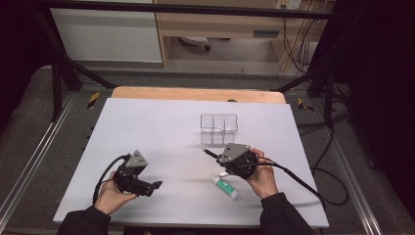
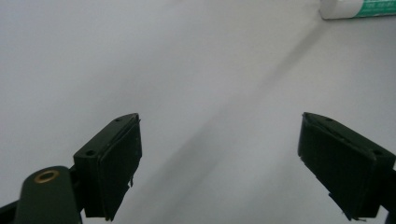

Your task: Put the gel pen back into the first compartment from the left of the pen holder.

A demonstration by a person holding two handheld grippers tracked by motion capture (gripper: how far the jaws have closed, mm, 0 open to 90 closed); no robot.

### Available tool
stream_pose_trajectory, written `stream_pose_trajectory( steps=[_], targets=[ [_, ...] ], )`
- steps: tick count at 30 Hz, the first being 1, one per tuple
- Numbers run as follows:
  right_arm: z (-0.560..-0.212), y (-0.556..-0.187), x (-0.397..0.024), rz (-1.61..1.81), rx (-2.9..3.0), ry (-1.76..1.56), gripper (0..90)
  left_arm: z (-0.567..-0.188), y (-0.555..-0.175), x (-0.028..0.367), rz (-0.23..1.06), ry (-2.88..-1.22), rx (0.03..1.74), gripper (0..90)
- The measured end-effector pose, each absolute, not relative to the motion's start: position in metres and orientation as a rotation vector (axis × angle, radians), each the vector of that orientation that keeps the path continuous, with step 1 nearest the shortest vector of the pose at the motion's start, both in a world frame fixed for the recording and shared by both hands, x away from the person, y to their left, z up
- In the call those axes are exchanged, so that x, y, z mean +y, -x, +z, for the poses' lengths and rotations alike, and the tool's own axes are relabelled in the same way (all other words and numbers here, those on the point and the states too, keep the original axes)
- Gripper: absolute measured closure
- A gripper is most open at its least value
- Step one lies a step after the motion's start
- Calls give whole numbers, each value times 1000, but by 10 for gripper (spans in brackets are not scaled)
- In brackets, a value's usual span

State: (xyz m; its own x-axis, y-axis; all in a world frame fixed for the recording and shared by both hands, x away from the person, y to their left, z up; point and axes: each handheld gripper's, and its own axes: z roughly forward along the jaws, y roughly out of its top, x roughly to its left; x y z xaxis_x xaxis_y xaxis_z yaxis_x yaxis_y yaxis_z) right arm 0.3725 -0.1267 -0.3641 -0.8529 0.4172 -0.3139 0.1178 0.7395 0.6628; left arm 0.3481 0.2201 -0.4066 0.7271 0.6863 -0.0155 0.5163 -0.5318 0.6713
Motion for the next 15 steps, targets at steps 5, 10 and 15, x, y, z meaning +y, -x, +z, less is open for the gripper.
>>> stream_pose_trajectory(
  steps=[5,10,15],
  targets=[
    [-358,-379,-128,1032,2448,-549,793,-415,-345,235,350,-2224,944,135],
    [-353,-386,-129,1127,2398,-670,793,-421,-344,246,357,-2202,979,136],
    [-347,-393,-128,1214,2337,-755,793,-428,-344,252,367,-2189,998,136]
  ],
)
